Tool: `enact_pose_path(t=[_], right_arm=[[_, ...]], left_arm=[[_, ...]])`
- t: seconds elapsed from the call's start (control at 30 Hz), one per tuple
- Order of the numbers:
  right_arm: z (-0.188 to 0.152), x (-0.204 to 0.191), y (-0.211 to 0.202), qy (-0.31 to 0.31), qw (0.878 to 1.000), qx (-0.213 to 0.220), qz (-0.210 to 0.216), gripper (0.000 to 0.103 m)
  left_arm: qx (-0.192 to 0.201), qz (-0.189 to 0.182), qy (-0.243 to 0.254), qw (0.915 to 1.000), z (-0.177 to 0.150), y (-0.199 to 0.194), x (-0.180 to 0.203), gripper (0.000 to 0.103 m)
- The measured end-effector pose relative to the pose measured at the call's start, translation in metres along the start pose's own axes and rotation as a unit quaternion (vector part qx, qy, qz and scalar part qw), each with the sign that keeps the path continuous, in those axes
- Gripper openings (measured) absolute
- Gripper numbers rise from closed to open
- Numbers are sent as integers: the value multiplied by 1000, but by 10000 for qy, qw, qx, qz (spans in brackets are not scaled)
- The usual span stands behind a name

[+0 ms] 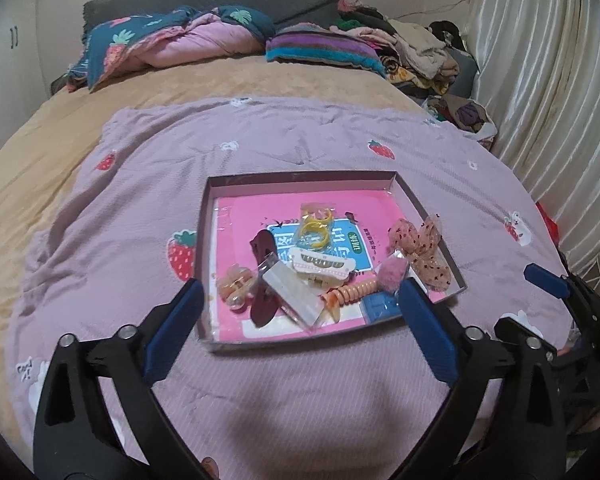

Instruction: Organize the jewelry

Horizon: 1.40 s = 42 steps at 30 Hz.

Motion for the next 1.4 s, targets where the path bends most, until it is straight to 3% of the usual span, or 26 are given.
enact_pose_path(t=[0.4, 1.4], right_arm=[[-5, -14, -19, -104, 9998, 152, 28, 98], [-52, -10, -34, 35, 9993, 303, -235, 98]], left_arm=[[230, 90, -129, 9996, -27, -31, -6, 93], [346, 86, -224, 9991, -82, -29, -5, 94]])
Point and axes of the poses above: each gripper's, at about its wrist camera, not at the fingertips, and y roughly the way its jaws point, x to its right, z to its top, the point moved 9 cm from there along y, roughly the way its jaws point, and after that the axes turned 3 degrees about z, right-handed, at the moved point
